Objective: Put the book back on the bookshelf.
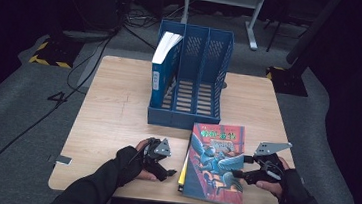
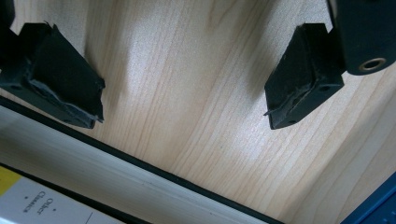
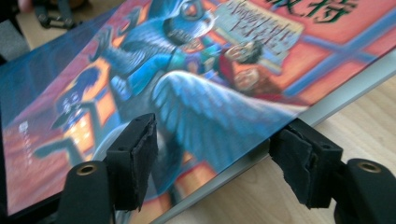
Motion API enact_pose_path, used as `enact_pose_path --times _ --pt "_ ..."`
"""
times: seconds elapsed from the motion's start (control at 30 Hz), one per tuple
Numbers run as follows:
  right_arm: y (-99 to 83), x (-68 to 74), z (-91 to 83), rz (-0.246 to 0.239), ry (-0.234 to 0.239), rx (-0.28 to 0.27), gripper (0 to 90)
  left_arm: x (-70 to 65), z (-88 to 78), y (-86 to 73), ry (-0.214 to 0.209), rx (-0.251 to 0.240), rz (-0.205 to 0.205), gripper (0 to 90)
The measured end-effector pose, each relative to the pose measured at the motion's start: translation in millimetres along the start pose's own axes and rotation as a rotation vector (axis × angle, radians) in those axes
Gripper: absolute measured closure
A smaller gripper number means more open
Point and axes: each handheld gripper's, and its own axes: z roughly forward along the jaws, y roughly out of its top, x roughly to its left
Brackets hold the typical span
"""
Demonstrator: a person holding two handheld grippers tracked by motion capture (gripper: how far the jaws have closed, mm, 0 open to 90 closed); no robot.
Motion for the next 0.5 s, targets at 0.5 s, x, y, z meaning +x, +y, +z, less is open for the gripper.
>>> enact_pose_path --times 0.5 --pt "-1.9 2.0 1.8 0.038 0.013 0.117 24.7 0.1 0.0 0.1 -0.001 0.000 0.001 11.6"
